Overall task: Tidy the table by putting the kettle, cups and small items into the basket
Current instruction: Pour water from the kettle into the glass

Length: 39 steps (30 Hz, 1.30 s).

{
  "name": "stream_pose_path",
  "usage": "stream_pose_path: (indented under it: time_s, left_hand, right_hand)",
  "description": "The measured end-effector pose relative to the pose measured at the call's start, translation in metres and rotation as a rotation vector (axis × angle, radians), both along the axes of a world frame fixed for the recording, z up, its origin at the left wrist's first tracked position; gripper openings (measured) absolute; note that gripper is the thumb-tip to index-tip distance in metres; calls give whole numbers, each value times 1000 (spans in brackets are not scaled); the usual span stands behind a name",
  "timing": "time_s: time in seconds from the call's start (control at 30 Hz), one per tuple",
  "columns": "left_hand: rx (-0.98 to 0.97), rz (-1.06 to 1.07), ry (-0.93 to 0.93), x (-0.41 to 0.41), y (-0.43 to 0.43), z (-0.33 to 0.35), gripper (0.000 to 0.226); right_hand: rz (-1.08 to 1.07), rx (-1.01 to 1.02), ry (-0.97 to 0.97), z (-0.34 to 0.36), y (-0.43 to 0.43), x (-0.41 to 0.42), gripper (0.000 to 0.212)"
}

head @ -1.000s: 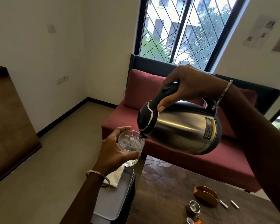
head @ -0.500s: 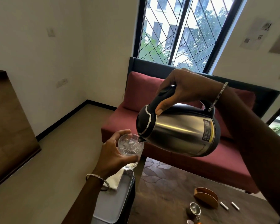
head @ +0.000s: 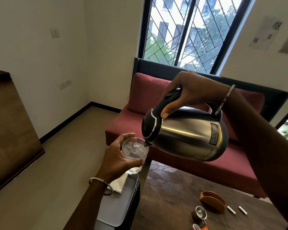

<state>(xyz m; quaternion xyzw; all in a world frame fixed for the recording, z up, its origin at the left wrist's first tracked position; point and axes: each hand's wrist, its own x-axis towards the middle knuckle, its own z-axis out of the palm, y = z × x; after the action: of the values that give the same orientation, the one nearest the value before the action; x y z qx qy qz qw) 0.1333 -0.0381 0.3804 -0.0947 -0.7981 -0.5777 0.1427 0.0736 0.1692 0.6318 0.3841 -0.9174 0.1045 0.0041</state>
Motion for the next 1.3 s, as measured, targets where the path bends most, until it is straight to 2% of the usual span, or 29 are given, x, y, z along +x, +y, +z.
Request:
stream_pose_path:
  time_s: [0.57,0.73,0.9,1.07,1.17,1.3]
  left_hand:
    - [-22,8,-17,12,12,-5,87]
    - [1,28,-44,22,17,-10,86]
    - [26,93,-81,39,15,-17,86]
    - [44,179,-133,60,3,-27,90]
    - [56,224,-174,71,-9,-36,89]
    - [58,271,-227,81,-35,-52,86]
  right_hand:
    - [40,11,-15,-9,11,2,46]
    - [42,-46,-20,-22,25,0,55]
    - [75,-226,-38,-56,46,-7,60]
    - [-2,-446,-158,-111,56,-9,47]
    - [-81,-636,-246,-153,53,-7,49]
    - [-255,-828,-322,-221,30,0,39]
